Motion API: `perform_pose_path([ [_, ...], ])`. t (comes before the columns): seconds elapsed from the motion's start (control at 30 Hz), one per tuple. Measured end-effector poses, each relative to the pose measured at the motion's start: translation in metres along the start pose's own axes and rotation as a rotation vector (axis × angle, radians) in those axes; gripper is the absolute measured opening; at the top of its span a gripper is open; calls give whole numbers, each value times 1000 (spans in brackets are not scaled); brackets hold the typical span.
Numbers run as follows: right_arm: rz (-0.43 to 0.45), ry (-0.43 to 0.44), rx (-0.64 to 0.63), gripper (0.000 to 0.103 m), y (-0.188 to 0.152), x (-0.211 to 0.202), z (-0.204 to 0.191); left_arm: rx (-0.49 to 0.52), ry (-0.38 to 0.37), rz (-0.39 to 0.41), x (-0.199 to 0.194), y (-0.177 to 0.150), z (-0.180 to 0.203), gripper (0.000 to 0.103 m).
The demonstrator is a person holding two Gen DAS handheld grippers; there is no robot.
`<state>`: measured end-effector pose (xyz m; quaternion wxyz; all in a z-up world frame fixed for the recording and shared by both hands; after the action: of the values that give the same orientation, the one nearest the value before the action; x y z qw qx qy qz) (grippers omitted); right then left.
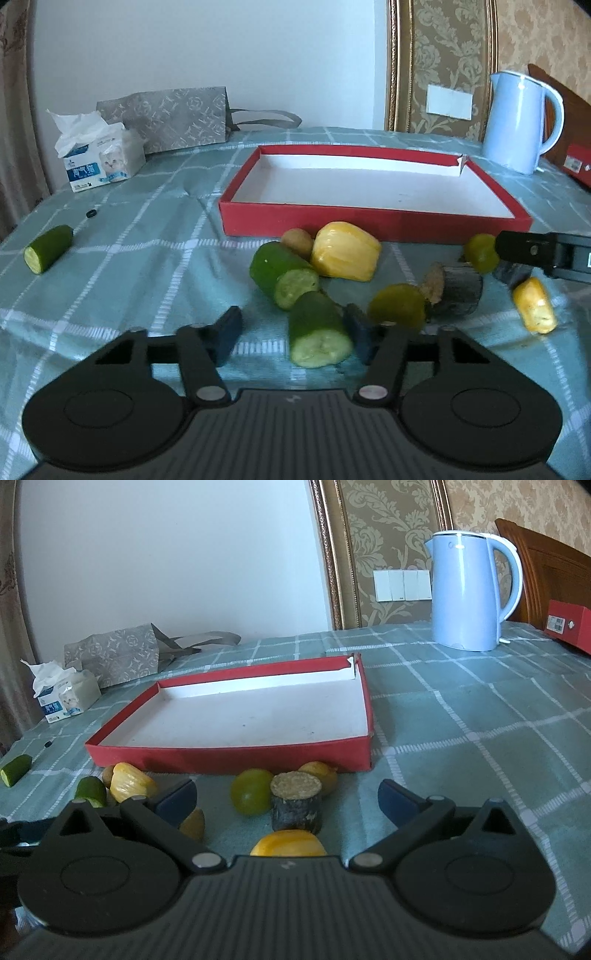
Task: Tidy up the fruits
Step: 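Grasp a green cucumber chunk with the left tool while the right tool grasps a yellow fruit piece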
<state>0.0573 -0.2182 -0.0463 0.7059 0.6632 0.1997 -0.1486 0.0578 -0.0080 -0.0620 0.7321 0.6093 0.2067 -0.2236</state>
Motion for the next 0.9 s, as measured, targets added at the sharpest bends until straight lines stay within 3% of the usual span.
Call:
perform_pose_path([
  [0.2,4,-4,3,103,1,-1,1,43,-36,7,-3,-3,8,32],
  [0.5,29,-37,-64,103,2,-11,4,2,-78,10,-6,-3,1,31],
  [0.67,51,-109,-159,103,-5,-42,40,-11,-101,11,-7,-2,-1,31],
  [0.9,7,-103,-170,103,-17,-52,70,-25,-111,8,-7,-3,-3,31],
])
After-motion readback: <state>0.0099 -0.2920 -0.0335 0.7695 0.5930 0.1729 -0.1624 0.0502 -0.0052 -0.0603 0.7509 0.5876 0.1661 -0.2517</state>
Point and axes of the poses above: each gripper's, at about its wrist camera, not at the fingertips, and x roughly the way its jaws point, z to its right, y to its top, the point moved 7 cm from there along x, roughly the way its jaws point, and after that the axes turned 14 degrees about -x, right-handed, at the moved point
